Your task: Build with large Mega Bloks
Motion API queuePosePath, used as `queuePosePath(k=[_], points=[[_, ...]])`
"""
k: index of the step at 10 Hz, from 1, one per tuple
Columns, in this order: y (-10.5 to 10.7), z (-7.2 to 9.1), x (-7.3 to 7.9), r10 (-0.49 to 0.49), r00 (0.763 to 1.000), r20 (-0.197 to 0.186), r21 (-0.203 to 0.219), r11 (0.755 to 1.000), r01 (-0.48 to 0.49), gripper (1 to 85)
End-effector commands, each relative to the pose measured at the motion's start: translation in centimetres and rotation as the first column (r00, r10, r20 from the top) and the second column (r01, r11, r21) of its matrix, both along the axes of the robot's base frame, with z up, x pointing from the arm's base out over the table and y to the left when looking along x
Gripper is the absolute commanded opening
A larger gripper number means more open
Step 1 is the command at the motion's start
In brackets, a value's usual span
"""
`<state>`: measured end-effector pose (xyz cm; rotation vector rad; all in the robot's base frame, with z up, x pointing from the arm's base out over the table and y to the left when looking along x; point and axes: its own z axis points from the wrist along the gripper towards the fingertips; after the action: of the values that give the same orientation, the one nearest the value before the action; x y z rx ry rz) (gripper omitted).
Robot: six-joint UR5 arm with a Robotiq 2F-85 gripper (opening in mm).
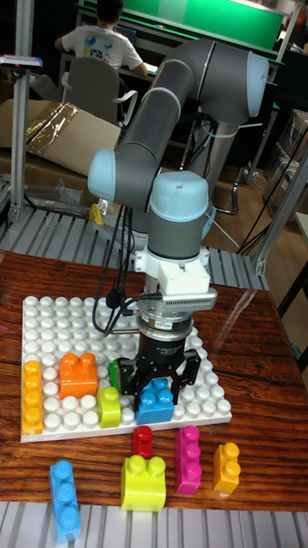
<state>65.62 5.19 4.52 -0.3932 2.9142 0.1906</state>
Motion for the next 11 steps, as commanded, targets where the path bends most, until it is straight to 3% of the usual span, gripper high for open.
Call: queuePosePath(k=[1,5,9,11], points=[[-0.2,0.0,0.1,-0.005,1.0,0.001,0.006,1.0,0.005,66.0],[-0.2,1.5,-0.5,-0.018,0.999,-0.033,-0.029,0.999,0.017,67.0],[-1.3,4.1,-1.5,-0.033,0.996,-0.077,-0.048,0.998,0.029,64.3],[-1.9,4.2,-1.5,-0.093,0.992,-0.087,-0.067,0.994,0.087,46.7]])
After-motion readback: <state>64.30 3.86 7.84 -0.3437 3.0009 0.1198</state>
